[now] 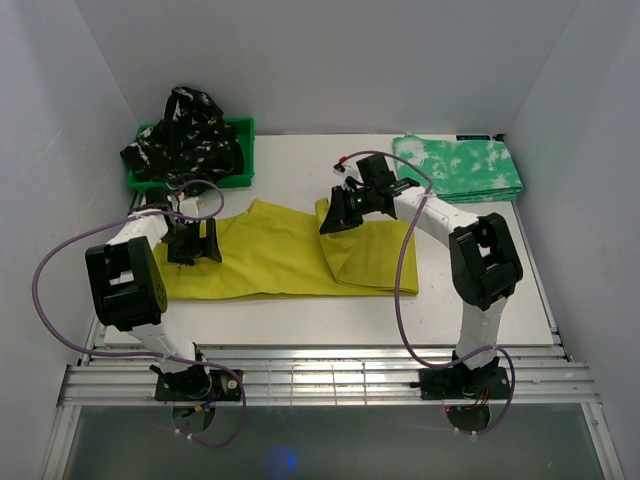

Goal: Fold and stack the trousers
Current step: Fold the trousers

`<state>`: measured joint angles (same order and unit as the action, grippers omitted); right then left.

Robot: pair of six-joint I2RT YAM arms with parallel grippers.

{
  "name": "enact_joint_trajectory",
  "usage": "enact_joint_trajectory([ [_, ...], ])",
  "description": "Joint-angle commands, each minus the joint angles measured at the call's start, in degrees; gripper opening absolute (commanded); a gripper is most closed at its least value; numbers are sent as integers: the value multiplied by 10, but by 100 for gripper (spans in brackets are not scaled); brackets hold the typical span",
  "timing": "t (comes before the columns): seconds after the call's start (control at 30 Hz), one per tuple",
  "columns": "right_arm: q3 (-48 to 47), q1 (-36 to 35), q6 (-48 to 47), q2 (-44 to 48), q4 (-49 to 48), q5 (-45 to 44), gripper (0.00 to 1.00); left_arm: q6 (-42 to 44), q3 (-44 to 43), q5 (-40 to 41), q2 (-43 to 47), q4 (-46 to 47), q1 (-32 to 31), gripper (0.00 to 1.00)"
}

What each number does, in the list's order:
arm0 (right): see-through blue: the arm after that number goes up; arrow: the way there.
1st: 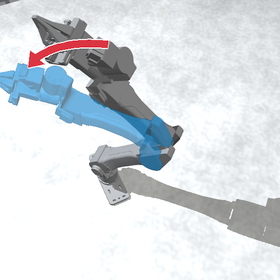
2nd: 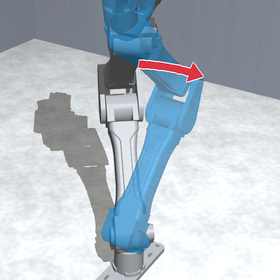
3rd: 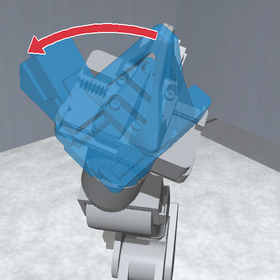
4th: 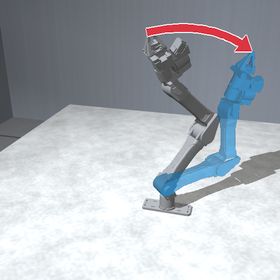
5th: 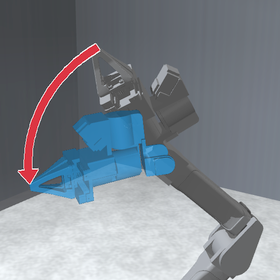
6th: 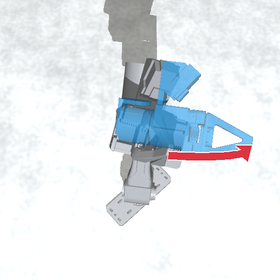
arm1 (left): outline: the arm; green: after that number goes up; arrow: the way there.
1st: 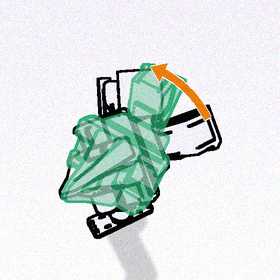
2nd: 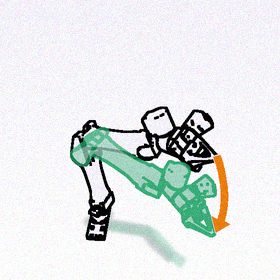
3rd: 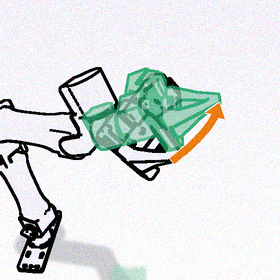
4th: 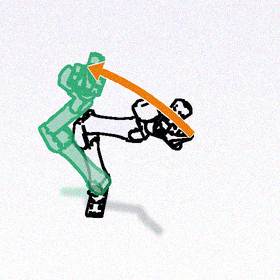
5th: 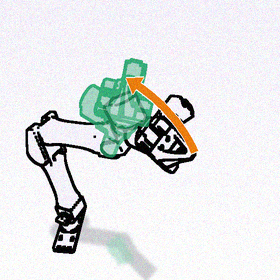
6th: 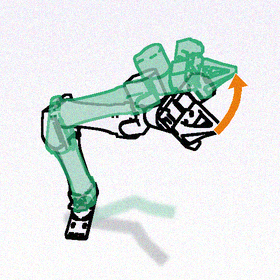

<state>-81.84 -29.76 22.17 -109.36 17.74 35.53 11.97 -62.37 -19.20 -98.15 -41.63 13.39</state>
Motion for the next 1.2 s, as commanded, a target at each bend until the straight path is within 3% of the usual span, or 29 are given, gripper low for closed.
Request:
enact_joint_trajectory([
  [0.0,-32,-19,16,3,-24,1,8,-5,23,16,4,-27,3,98],
  [0.6,-61,-52,32,-45,-28,1,8,-9,30,7,8,-22,3,98],
  [1.17,-53,-52,15,9,34,11,8,-10,42,4,12,-19,3,98],
])
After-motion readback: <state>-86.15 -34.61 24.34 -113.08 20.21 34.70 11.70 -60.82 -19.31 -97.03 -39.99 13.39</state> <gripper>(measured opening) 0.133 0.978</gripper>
